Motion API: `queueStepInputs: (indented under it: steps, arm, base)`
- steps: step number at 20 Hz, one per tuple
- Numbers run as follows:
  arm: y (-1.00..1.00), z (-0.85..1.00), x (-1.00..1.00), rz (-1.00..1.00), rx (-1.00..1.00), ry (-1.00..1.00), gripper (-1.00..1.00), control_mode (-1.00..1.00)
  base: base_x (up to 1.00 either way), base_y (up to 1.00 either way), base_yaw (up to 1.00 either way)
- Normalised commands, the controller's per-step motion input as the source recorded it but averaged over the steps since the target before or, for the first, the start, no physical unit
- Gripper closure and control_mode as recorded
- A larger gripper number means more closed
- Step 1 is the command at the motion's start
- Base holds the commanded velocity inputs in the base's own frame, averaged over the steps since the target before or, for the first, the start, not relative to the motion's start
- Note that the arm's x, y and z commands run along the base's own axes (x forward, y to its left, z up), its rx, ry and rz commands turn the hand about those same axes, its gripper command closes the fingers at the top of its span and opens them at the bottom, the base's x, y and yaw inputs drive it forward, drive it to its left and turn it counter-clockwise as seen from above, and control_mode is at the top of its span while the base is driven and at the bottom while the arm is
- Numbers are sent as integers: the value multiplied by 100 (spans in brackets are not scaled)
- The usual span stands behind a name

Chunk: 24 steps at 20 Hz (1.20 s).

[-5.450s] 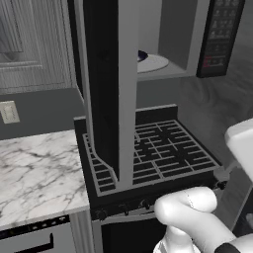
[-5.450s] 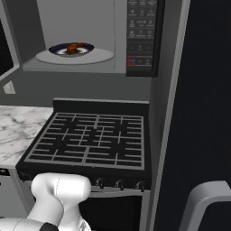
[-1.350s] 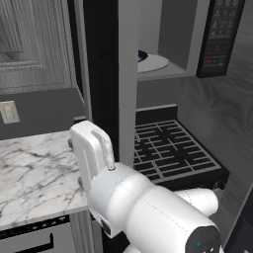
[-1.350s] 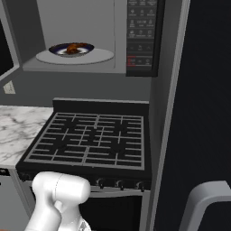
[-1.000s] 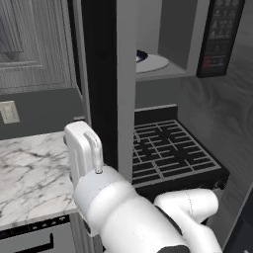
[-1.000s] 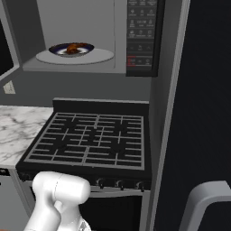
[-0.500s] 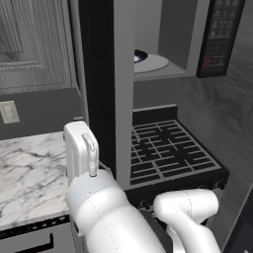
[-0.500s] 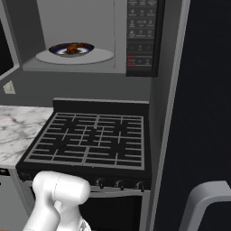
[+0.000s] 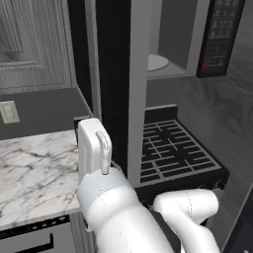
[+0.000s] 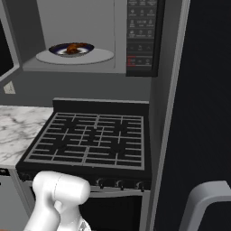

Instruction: Transport the chicken drumstick from the fridge to the microwave and turn on the microwave.

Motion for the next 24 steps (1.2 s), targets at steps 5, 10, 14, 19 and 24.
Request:
queueStepInputs:
  steps: [5,10,14,19,24]
  arm:
    - [-32,2,0,-6,8,0,-100,-100]
    - [-36,2,0,-7,8,0,-100,-100]
    - [-38,1,0,-9,7,0,-100,-100]
    - [-42,0,1,-12,6,0,-100,-100]
    - [-44,0,7,-14,3,0,-100,-100]
  base:
    - [0,0,0]
    - [0,0,0]
    - [0,0,0]
    - [0,0,0]
    - [0,0,0]
